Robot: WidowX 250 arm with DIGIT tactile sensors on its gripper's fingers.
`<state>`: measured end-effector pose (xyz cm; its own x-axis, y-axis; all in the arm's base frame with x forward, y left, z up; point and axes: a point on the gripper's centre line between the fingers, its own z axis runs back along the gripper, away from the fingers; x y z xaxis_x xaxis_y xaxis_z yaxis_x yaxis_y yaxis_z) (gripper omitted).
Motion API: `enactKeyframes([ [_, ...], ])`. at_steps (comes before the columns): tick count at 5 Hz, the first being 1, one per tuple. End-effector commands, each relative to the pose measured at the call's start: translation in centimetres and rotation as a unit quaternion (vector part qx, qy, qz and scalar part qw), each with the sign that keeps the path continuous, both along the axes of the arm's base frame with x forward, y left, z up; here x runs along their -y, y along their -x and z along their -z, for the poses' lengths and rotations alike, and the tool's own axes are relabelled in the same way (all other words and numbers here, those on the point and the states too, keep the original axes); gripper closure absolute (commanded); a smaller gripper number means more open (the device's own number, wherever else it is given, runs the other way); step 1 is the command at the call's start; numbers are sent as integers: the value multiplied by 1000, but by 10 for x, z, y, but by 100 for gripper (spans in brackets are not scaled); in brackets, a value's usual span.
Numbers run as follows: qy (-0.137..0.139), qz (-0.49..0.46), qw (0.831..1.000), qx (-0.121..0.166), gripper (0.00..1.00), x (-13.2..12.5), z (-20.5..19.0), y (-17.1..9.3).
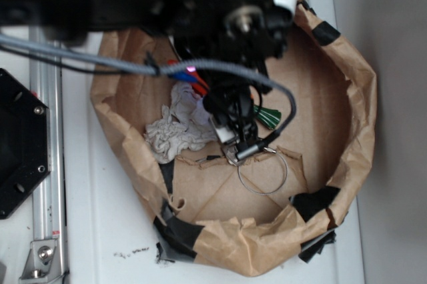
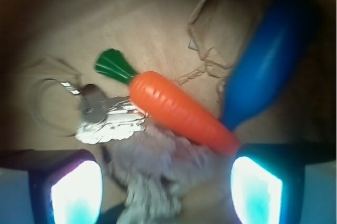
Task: Grab the white paper.
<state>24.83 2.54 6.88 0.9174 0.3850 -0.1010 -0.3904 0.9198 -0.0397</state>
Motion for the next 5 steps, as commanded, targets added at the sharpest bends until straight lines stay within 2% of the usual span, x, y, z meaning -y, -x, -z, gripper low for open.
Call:
enactKeyframes([
  [1, 25, 109, 991, -72, 0, 42, 69, 52],
  [2, 3, 130, 990, -59, 100, 49, 68, 52],
  [3, 10, 138, 990, -18, 100, 43, 36, 34],
  [4, 11, 146, 987, 70, 100, 20, -15, -3],
  [5, -14, 149, 981, 127, 100, 7, -69, -19],
])
